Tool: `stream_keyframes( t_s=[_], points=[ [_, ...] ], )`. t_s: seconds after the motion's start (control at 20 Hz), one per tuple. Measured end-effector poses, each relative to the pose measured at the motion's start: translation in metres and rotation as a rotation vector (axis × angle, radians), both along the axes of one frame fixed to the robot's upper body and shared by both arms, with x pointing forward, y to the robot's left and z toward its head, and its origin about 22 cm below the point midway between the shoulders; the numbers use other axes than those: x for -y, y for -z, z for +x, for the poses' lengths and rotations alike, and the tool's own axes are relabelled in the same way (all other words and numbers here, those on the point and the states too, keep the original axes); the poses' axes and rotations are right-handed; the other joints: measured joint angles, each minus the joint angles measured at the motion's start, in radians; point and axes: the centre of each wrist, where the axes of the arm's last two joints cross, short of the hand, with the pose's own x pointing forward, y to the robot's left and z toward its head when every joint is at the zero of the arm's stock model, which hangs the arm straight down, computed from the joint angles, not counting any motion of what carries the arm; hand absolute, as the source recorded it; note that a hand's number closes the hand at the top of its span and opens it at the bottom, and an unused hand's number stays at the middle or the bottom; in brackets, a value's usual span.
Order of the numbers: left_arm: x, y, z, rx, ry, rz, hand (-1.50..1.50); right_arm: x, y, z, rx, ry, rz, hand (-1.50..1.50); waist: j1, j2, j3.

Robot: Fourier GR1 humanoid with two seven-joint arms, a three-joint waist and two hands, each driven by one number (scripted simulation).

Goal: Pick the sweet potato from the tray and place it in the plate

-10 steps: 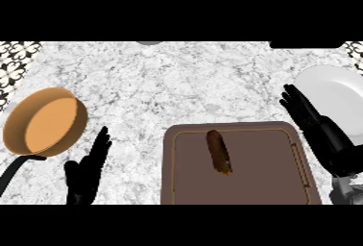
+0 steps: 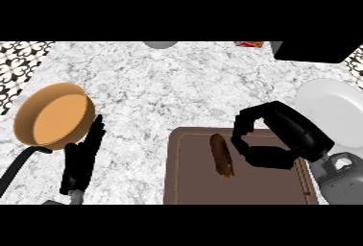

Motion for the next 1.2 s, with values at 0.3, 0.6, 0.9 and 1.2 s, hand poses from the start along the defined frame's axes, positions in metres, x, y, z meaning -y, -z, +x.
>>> stream_keyframes(
  t_s=[0.3,0.6,0.9,1.2],
  points=[
    [-0.006,-0.011,0.013,0.005,-0.027,-0.006,0.00,-0.015,0.050,-0.007,0.059,0.037,0.067,-1.50,-0.038,0.026,0.017],
    [-0.005,-0.007,0.016,-0.017,-0.037,-0.009,0.00,-0.018,0.081,-0.003,-0.029,-0.151,0.056,-1.50,-0.050,0.028,0.018],
    [-0.007,-0.010,0.017,-0.022,-0.036,-0.004,0.00,-0.032,0.063,0.011,0.068,-0.235,-0.278,-1.50,-0.050,0.025,0.017],
    [-0.010,-0.007,0.017,-0.021,-0.042,-0.005,0.00,-0.073,0.034,0.018,0.105,-0.265,-0.557,-1.50,-0.054,0.023,0.017]
  ],
)
